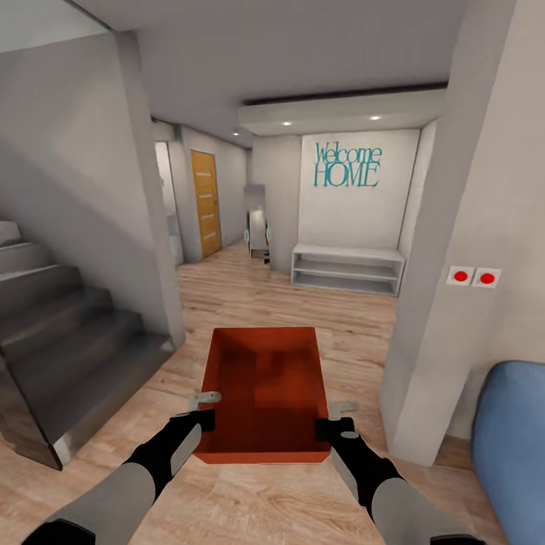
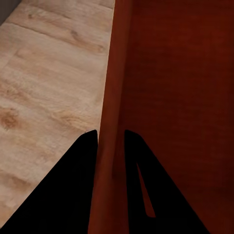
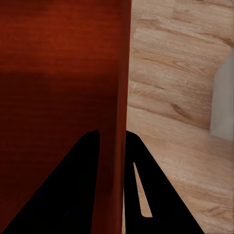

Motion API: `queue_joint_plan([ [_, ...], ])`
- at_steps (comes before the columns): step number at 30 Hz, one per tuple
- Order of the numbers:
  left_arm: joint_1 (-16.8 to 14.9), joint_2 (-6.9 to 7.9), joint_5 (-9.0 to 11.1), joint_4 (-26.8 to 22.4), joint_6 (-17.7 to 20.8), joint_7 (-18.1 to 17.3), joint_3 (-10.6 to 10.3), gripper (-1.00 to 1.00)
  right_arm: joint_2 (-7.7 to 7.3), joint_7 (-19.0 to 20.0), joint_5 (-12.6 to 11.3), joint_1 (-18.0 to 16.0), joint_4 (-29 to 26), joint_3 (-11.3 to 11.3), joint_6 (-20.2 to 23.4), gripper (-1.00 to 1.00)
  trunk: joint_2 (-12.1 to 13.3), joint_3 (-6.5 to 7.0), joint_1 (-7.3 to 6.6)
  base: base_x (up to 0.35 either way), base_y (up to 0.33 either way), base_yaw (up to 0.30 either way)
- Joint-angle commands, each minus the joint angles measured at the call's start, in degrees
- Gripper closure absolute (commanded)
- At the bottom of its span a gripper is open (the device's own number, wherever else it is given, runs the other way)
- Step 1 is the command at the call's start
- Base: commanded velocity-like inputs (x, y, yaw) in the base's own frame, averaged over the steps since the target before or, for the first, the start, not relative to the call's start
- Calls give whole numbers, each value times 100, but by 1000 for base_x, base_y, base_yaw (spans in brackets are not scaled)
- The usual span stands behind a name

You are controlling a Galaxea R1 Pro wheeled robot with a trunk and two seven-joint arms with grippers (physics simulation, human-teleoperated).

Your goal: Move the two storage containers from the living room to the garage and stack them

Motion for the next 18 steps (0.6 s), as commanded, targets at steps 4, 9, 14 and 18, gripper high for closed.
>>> queue_joint_plan([
  [4,-8,5,20,-22,24,76,-12,100,2,-39,15,0,-4,45,47,100,-5,-8,4,322,0,0],
  [9,-8,5,-168,-22,25,76,200,100,2,-42,-270,1,-3,318,47,100,-5,-8,4,322,0,0],
  [14,-8,5,-168,-22,25,76,200,100,2,-43,-270,1,-3,320,50,100,-5,-8,4,322,0,0],
  [18,-8,5,-168,-22,25,76,200,100,2,-43,-270,1,-4,320,47,100,-5,-8,4,322,0,0],
])
